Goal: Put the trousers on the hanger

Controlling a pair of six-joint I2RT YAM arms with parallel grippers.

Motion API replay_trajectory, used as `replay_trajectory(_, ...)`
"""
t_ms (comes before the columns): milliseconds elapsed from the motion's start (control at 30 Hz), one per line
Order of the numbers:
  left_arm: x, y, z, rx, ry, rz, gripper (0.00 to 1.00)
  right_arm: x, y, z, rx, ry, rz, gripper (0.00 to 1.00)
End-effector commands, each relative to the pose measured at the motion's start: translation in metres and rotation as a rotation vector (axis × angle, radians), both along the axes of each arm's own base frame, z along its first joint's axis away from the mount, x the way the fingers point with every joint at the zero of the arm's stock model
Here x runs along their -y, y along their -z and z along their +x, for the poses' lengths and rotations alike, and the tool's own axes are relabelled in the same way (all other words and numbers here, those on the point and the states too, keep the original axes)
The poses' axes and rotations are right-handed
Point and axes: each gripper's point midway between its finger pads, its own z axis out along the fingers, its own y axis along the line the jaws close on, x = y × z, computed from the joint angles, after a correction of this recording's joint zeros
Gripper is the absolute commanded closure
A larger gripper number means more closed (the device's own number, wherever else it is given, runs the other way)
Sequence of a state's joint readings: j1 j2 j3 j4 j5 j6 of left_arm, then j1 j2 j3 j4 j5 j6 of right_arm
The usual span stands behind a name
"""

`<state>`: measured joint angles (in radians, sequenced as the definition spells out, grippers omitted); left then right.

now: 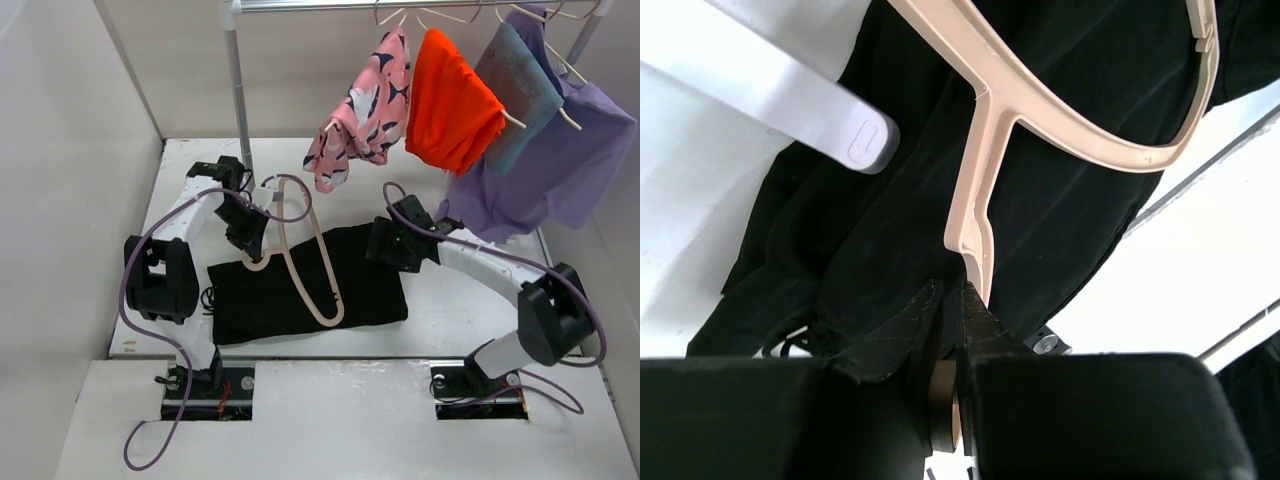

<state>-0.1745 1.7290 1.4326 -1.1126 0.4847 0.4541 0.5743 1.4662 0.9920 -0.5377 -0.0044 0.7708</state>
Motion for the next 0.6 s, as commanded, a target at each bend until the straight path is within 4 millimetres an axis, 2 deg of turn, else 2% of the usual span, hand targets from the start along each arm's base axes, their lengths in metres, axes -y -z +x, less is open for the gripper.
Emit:
replay_trajectory(0, 0.004, 0.002, -0.007, -0.025, 0.038, -0.037, 1.00, 0.030, 0.037, 0.015, -0.059, 0.082, -0.138, 0.07)
replay_trajectory(67, 0.005, 0.002, -0.007, -0.017, 0.058, -0.051, 1.00, 0.028, 0.048, 0.022, -0.082, 0.073, -0.148, 0.07)
replay_trajectory(100, 0.010, 0.001, -0.009, -0.019, 0.069, -0.063, 1.00, 0.027, 0.048, 0.033, -0.075, 0.085, -0.143, 0.07)
replay_trajectory(133, 0.010, 0.004, -0.008, -0.023, 0.078, -0.063, 1.00, 0.031, 0.061, 0.032, -0.110, 0.104, -0.157, 0.08)
replay_trajectory(200, 0.015, 0.001, -0.009, -0.022, 0.090, -0.100, 1.00, 0.032, 0.061, 0.046, -0.089, 0.140, -0.115, 0.16)
replay_trajectory(233, 0.015, 0.004, -0.009, -0.027, 0.097, -0.100, 1.00, 0.030, 0.058, 0.053, -0.077, 0.157, -0.083, 0.41)
replay_trajectory(267, 0.023, 0.001, -0.010, -0.021, 0.117, -0.116, 1.00, 0.027, 0.059, 0.057, -0.079, 0.167, -0.056, 0.54)
replay_trajectory(333, 0.024, 0.004, -0.011, -0.031, 0.126, -0.105, 1.00, 0.022, 0.056, 0.070, -0.060, 0.178, -0.002, 0.83)
replay_trajectory(367, 0.027, 0.006, -0.013, -0.045, 0.131, -0.103, 1.00, 0.026, 0.058, 0.076, -0.070, 0.212, 0.005, 1.00)
replay_trajectory(500, 0.031, 0.005, -0.006, -0.036, 0.135, -0.094, 1.00, 0.052, 0.051, 0.108, -0.027, 0.373, 0.006, 1.00)
replay_trajectory(567, 0.034, 0.003, 0.004, -0.033, 0.113, -0.095, 1.00, 0.067, 0.044, 0.122, -0.008, 0.453, 0.018, 1.00)
